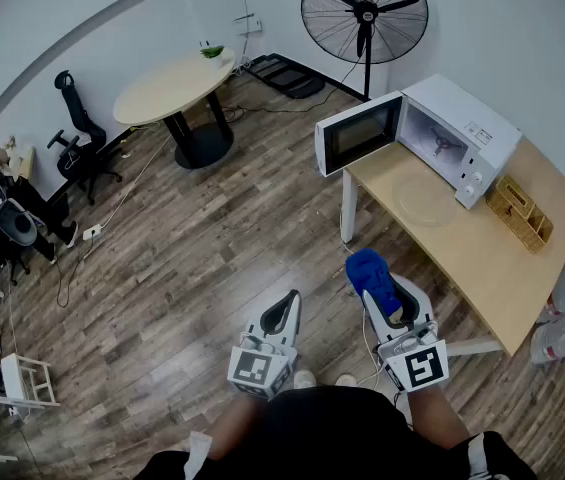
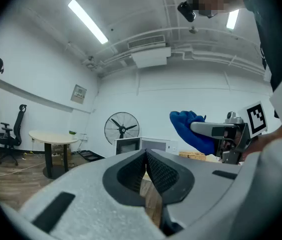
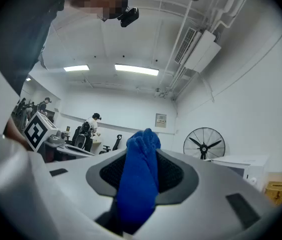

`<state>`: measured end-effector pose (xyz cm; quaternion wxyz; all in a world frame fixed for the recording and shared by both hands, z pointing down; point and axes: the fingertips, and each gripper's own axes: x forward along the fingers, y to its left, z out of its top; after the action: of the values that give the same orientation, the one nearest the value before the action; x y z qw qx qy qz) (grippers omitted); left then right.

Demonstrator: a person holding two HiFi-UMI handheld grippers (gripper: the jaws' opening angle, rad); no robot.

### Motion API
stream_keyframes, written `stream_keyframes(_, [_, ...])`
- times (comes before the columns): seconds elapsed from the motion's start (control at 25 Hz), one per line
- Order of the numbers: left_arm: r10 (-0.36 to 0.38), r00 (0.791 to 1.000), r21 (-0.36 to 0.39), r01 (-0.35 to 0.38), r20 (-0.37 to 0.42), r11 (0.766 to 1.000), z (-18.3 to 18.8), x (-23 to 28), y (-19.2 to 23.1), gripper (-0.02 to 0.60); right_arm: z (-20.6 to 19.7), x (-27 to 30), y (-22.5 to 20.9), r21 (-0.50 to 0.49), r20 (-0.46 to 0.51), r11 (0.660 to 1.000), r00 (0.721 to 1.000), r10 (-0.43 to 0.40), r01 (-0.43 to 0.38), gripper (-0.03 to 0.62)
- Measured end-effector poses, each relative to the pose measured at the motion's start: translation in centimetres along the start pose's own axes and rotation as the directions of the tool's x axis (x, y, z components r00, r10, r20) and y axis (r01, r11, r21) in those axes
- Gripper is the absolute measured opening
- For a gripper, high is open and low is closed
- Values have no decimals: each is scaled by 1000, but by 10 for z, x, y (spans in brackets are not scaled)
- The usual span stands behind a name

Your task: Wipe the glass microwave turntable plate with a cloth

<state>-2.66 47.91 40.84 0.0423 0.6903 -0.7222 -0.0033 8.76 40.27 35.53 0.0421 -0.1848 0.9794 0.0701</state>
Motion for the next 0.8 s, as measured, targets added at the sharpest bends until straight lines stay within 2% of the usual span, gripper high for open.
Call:
stream_keyframes(0.44, [17,999,40,-18,39,999,8,-10,29,2,-3,21,12,6,3,1000,1000,-13,13,150])
stream_keyframes(0.8, [2,999,29,-4,48,1000,9,-36,73,2,-3,41,37,49,35,998,998,-45,43,153])
